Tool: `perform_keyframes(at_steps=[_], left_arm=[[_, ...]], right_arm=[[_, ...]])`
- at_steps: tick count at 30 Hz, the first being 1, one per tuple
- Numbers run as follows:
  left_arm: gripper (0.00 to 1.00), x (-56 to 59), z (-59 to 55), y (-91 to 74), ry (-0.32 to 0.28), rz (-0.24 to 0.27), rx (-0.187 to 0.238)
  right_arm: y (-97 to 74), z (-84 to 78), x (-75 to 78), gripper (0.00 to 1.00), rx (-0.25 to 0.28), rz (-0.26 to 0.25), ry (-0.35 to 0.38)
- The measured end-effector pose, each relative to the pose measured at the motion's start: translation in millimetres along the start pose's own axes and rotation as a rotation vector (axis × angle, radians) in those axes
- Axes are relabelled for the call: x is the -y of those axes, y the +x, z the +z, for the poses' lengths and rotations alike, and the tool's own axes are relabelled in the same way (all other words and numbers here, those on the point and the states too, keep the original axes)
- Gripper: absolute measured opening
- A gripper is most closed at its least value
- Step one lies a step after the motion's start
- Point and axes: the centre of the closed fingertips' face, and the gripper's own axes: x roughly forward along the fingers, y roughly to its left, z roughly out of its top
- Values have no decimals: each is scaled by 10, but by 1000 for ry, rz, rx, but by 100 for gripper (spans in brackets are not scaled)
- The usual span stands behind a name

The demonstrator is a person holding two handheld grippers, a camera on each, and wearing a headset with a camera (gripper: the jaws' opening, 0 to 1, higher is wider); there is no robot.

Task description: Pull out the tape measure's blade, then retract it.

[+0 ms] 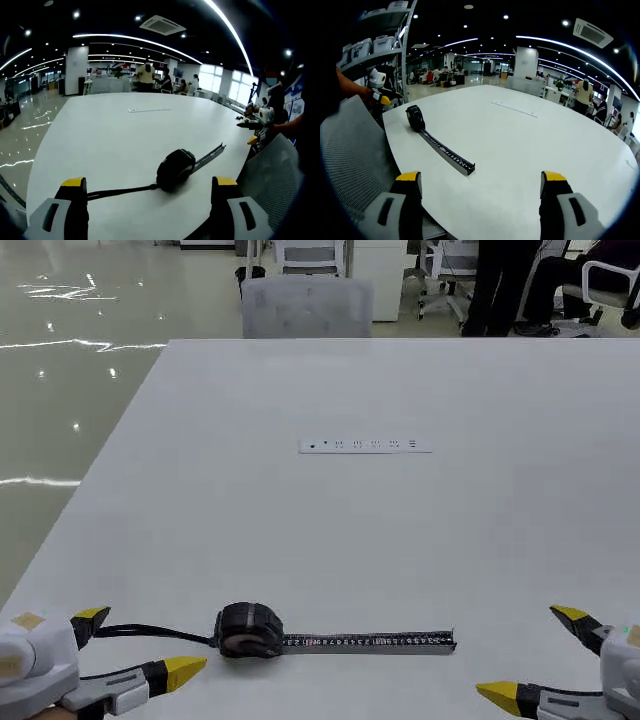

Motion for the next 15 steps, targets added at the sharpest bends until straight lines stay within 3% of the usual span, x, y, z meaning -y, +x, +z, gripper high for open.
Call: perform_keyframes(at_steps=[1,7,15], left_arm=[[100,22,2,-11,-1,-6,3],[100,105,27,-87,16,-24,20],[100,121,16,32,23,-35,-6]], right_arm=[[-10,-17,-12,100,-5,7,25],[-110,-43,-127,100,-16,42,-21],[-124,-102,-122,100,-22,41,-6]])
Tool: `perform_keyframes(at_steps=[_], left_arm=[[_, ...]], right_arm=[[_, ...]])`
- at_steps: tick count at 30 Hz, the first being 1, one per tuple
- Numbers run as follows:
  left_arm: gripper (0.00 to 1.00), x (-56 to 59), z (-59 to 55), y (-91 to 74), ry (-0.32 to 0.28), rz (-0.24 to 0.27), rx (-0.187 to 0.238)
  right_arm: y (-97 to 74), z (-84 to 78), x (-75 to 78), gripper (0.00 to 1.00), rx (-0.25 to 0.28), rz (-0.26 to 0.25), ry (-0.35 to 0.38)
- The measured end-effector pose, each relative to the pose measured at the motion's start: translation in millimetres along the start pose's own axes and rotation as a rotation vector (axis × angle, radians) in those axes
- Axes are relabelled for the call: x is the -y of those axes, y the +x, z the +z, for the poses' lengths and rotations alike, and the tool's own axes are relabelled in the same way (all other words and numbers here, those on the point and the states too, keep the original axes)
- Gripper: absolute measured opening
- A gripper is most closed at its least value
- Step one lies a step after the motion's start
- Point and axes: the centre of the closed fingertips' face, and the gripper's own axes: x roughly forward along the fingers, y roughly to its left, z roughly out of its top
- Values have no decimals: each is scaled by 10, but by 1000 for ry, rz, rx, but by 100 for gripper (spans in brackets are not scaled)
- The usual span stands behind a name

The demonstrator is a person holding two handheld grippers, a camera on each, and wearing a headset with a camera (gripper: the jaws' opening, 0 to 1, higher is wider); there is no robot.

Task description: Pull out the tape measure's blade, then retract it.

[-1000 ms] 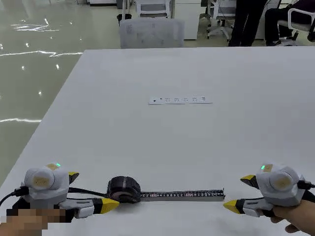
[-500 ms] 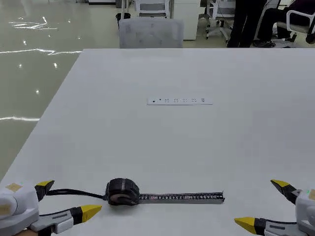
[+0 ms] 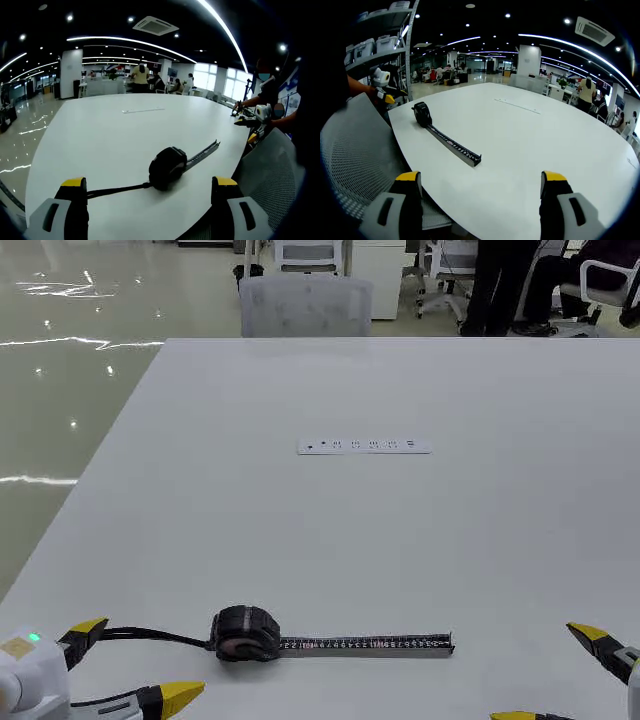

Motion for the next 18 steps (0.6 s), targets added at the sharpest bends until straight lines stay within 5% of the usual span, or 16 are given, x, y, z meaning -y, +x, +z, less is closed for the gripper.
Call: perform_keyframes(at_steps=[18], left_arm=[[100,28,-12,15,12,3,-18]], right_arm=[[9,-60,-6,99,-21,26,33]])
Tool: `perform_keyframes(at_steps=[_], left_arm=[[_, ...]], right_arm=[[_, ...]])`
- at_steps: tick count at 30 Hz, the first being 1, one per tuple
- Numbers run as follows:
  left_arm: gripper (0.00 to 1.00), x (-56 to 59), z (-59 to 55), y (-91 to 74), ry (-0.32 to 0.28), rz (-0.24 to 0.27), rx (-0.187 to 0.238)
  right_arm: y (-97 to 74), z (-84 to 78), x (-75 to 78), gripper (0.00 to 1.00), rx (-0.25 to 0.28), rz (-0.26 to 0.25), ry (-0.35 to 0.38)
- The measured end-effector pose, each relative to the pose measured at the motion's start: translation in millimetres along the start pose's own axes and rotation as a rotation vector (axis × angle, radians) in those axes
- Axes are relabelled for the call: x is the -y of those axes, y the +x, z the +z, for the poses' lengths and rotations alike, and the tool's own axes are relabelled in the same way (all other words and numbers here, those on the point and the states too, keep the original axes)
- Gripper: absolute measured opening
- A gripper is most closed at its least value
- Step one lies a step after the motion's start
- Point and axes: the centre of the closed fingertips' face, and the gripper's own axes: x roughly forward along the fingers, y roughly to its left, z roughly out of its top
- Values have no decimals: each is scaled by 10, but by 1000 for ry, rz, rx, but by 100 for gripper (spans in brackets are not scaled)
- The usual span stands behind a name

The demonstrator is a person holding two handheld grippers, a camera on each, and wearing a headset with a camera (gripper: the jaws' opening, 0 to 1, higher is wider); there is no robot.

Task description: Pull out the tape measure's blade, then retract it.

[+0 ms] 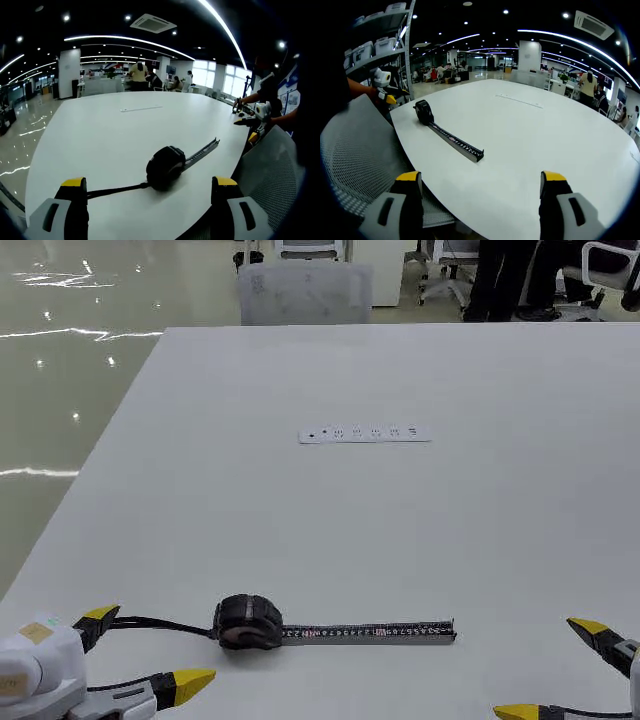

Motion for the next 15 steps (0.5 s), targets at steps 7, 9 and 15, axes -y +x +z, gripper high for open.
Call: perform_keyframes(at_steps=[7,9,15], left_arm=[[100,-8,30,60,-6,14,-5],[100,3,36,71,-6,13,-3],[100,16,13,60,-11,12,-4]], right_arm=[[3,27,-10,98,-11,8,-20],[1,13,7,98,-12,8,-19],[-36,-11,31,98,-26,-1,-18]])
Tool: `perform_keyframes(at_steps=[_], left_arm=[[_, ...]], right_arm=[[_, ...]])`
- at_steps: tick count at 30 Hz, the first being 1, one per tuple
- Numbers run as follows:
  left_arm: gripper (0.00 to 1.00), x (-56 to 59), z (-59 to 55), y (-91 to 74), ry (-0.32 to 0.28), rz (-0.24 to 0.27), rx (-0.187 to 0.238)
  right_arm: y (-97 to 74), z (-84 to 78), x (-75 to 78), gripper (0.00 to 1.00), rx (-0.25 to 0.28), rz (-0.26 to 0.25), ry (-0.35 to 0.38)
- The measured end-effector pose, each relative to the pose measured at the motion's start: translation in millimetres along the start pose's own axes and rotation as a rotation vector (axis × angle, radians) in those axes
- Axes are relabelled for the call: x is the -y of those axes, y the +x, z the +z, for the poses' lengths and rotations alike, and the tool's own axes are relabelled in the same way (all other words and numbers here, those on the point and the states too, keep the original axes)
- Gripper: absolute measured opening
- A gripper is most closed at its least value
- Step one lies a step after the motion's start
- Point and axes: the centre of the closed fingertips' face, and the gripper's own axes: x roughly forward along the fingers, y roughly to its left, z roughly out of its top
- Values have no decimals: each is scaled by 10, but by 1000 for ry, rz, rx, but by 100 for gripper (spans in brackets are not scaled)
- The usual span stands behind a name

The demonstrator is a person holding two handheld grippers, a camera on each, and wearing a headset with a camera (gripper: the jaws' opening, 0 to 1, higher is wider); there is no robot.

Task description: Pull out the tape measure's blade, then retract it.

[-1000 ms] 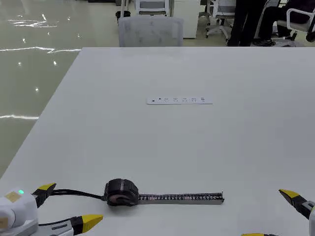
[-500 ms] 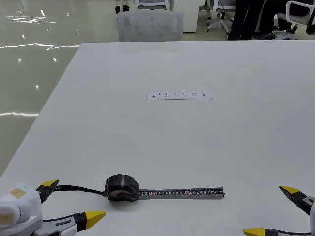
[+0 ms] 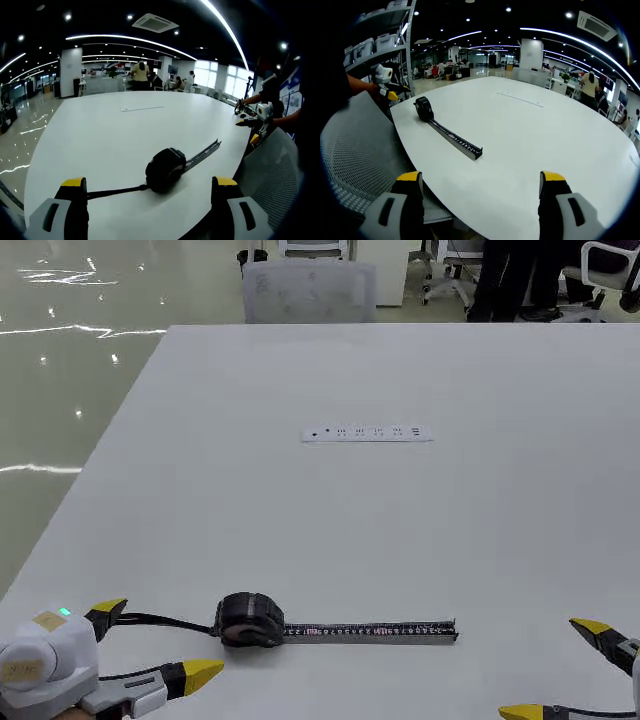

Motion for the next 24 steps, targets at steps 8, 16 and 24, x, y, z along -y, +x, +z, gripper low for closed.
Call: perform_keyframes(at_steps=[8,16,24], left_arm=[[100,-51,-41,-32,-8,20,-9],[100,-67,-12,-37,-13,31,-7],[100,-38,69,-8,-8,39,3]], right_arm=[[30,-7,36,98,1,-2,0],[43,5,-49,97,-8,17,-8],[18,-6,-22,97,-32,20,-27]])
